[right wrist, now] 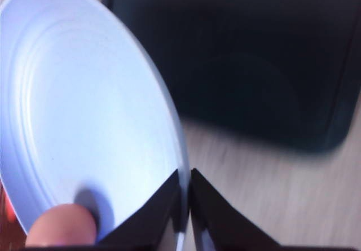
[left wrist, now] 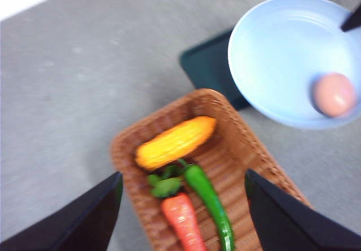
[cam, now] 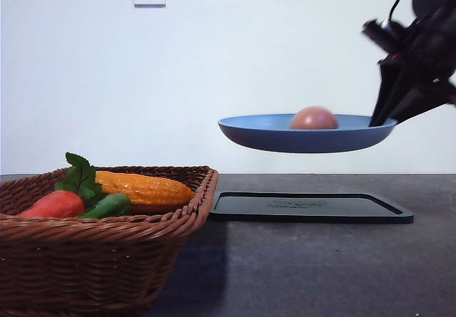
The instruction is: Transfer egg from basket to plate and serve
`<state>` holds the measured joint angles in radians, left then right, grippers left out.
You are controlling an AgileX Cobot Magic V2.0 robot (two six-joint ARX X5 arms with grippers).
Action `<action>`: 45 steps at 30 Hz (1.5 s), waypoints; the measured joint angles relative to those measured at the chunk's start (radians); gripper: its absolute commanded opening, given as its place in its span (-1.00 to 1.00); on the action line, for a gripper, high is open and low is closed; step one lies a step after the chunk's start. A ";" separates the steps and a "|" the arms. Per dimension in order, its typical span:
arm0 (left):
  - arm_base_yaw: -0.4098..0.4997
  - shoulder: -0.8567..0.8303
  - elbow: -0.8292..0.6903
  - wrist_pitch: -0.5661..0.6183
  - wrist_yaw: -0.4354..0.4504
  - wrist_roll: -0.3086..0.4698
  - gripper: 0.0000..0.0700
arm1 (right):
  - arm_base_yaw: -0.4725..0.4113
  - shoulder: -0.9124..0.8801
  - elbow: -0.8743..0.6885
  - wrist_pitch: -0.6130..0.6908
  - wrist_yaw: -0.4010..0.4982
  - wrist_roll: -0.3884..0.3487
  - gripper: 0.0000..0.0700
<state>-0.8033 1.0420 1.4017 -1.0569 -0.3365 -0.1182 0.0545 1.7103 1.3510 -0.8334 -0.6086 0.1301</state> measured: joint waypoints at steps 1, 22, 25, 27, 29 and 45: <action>0.001 -0.016 0.000 -0.002 -0.014 -0.002 0.25 | -0.004 0.041 0.039 0.001 0.000 0.000 -1.00; 0.001 -0.133 0.000 -0.062 -0.191 -0.062 0.25 | -0.016 0.406 0.292 0.000 0.089 0.008 -1.00; 0.001 -0.133 0.000 -0.062 -0.191 -0.067 0.25 | -0.016 0.406 0.292 0.000 0.089 0.008 -1.00; 0.001 -0.133 0.000 -0.062 -0.191 -0.070 0.25 | -0.016 0.406 0.292 0.000 0.089 0.007 -0.99; 0.001 -0.133 0.000 -0.062 -0.191 -0.077 0.25 | -0.016 0.406 0.292 0.000 0.090 0.007 -0.84; 0.001 -0.122 0.000 -0.042 -0.191 -0.094 0.19 | -0.037 0.376 0.292 -0.067 0.090 0.004 -0.31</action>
<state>-0.8024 0.9199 1.4017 -1.0989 -0.5274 -0.2127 0.0179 2.0859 1.6432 -0.9002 -0.5186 0.1345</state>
